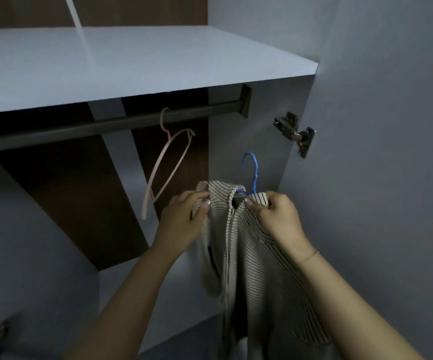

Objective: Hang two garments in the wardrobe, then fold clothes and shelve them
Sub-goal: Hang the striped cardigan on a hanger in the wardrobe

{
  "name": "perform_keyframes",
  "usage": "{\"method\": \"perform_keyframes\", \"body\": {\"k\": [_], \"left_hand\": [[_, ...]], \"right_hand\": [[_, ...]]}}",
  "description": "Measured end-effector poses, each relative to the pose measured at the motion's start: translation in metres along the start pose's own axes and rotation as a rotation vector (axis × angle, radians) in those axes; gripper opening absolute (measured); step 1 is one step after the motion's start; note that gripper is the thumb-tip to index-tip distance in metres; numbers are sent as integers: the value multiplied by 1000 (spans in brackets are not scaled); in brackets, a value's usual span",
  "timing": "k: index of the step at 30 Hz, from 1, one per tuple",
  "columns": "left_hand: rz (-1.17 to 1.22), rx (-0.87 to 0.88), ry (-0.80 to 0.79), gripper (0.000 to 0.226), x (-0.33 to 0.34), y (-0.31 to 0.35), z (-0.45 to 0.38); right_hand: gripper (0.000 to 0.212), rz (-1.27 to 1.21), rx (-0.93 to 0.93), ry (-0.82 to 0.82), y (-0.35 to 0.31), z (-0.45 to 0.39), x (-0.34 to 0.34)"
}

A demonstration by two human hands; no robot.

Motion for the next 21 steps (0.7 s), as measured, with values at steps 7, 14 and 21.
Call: {"method": "perform_keyframes", "body": {"k": [7,14,21], "left_hand": [[-81,29,182,32,-37,1,5],[-70,-76,242,35,-54,-16,3],[-41,-147,241,46,-47,-33,-3]], "right_hand": [[23,-48,-82,3,-58,-112,32],[30,39,-46,24,-66,-205,59],[32,242,-32,45,-17,-200,76]]}}
Point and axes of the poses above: each hand's wrist, its own z-axis away from the middle knuckle, its own x-axis out of the palm, y = z × x, the point moved 6 cm from there along -z, towards the middle knuckle, and after that the axes turned 1 degree about -z, right-handed, at the moved point
